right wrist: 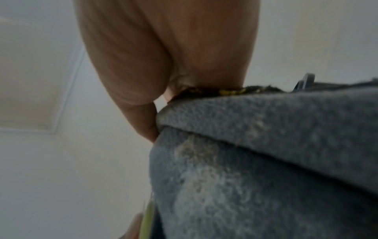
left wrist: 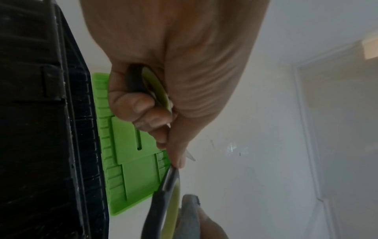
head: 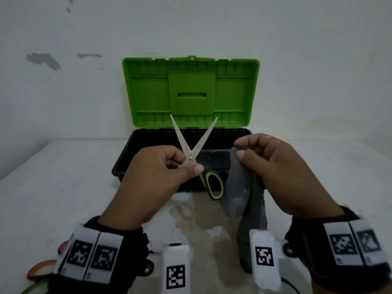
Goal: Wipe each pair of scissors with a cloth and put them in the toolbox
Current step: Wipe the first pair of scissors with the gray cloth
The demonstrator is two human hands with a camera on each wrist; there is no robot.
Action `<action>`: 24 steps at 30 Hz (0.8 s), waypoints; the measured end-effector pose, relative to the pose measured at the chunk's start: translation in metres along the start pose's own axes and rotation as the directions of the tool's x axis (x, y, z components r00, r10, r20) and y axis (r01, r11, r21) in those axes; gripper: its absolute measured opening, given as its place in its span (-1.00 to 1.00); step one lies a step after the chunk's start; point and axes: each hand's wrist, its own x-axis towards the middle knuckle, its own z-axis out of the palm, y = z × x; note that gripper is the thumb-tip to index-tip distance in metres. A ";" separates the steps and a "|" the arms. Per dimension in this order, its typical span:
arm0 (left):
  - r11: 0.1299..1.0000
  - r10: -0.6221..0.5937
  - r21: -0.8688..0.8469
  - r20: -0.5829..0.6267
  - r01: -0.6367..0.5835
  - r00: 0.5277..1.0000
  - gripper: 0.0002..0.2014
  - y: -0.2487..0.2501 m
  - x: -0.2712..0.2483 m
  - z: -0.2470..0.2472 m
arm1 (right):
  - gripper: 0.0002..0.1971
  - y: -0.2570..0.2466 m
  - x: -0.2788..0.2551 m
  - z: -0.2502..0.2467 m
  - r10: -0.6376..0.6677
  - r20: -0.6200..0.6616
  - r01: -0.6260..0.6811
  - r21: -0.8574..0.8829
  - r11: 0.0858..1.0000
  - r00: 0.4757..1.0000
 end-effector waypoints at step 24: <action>0.911 0.195 0.370 0.003 -0.183 0.981 -0.76 0.014 -0.006 0.001 | -0.75 -0.011 -0.014 0.045 -0.314 -0.234 0.242 -0.290 0.926 0.920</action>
